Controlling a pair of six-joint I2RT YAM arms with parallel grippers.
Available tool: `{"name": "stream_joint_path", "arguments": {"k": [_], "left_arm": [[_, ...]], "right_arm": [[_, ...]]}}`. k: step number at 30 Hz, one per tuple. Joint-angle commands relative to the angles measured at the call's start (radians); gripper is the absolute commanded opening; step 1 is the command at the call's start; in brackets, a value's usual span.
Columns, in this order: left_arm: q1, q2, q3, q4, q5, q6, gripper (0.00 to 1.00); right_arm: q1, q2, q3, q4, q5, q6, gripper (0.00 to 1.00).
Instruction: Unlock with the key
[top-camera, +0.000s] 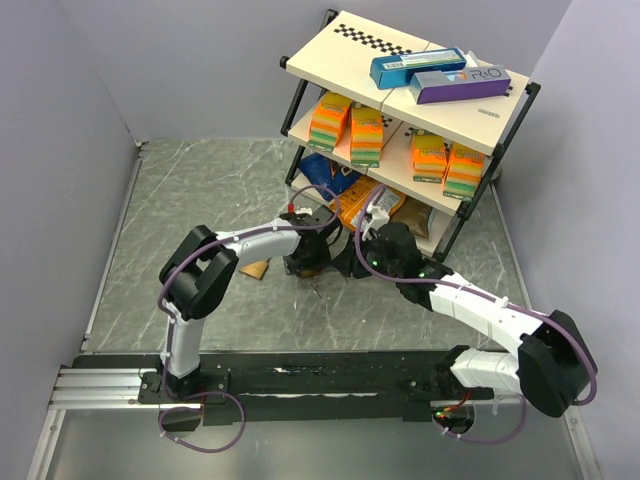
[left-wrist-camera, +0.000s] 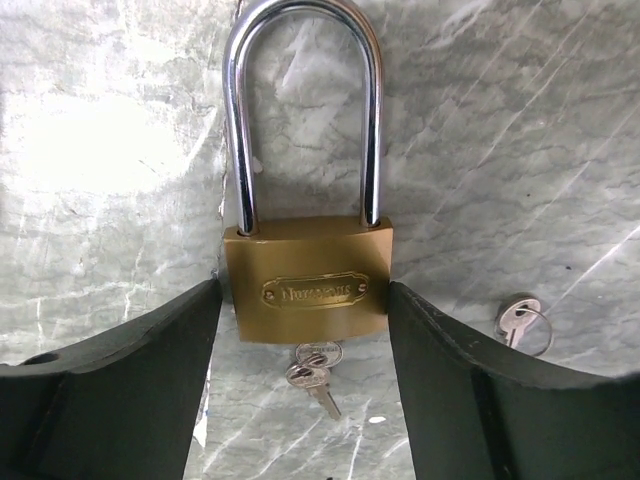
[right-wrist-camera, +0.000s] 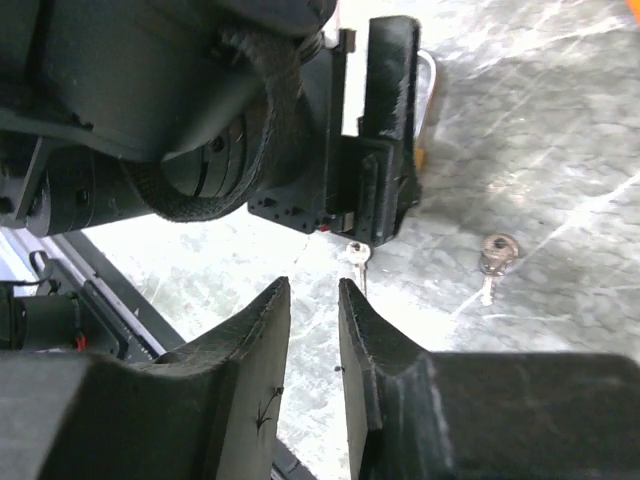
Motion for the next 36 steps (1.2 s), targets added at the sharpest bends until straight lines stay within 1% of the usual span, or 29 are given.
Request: {"name": "stream_joint_path", "arguments": {"k": [1, 8, 15, 16, 18, 19, 21, 22, 25, 26, 27, 29, 30, 33, 36], "left_arm": [[-0.014, 0.076, 0.001, -0.036, -0.004, 0.024, 0.72], [-0.037, 0.127, 0.013, -0.028, -0.005, 0.078, 0.70], [-0.037, 0.159, 0.012, 0.009, 0.010, 0.134, 0.62], [-0.037, 0.167, 0.013, 0.015, 0.021, 0.139, 0.52], [-0.037, 0.170, 0.000, 0.033, 0.032, 0.135, 0.35], [-0.035, 0.159, -0.008, 0.039, 0.048, 0.128, 0.18], [-0.031, 0.138, -0.043, 0.067, 0.068, 0.098, 0.05], [-0.022, 0.098, -0.060, 0.085, 0.084, 0.084, 0.01], [-0.003, -0.003, -0.135, 0.183, 0.140, 0.015, 0.01], [0.001, -0.028, -0.175, 0.211, 0.182, -0.005, 0.01], [0.010, -0.074, -0.200, 0.278, 0.203, -0.048, 0.01], [0.015, -0.109, -0.264, 0.341, 0.242, -0.089, 0.01], [0.015, -0.131, -0.282, 0.399, 0.260, -0.124, 0.01], [0.017, -0.141, -0.329, 0.455, 0.328, -0.164, 0.01], [0.023, -0.149, -0.365, 0.508, 0.361, -0.192, 0.01]], "right_arm": [[-0.011, -0.043, -0.013, -0.006, 0.038, -0.015, 0.34], [-0.012, -0.047, -0.011, -0.003, 0.038, -0.021, 0.39], [-0.012, -0.040, -0.022, -0.001, 0.041, -0.026, 0.40], [-0.012, -0.041, -0.024, -0.001, 0.041, -0.024, 0.40], [-0.012, -0.040, -0.034, 0.002, 0.037, -0.018, 0.40], [-0.012, -0.040, -0.042, 0.007, 0.034, -0.010, 0.41], [-0.014, -0.032, -0.065, 0.033, 0.003, -0.006, 0.43], [-0.014, -0.029, -0.073, 0.043, -0.009, 0.004, 0.43], [-0.014, 0.009, -0.099, 0.091, -0.046, 0.037, 0.46], [-0.014, 0.040, -0.100, 0.103, -0.058, 0.040, 0.47], [-0.014, 0.055, -0.097, 0.109, -0.066, 0.043, 0.47], [-0.014, 0.110, -0.090, 0.140, -0.086, 0.059, 0.47], [-0.012, 0.130, -0.076, 0.149, -0.095, 0.060, 0.47], [-0.012, 0.215, -0.039, 0.180, -0.115, 0.071, 0.48], [-0.014, 0.296, 0.008, 0.197, -0.111, 0.071, 0.48]]}}
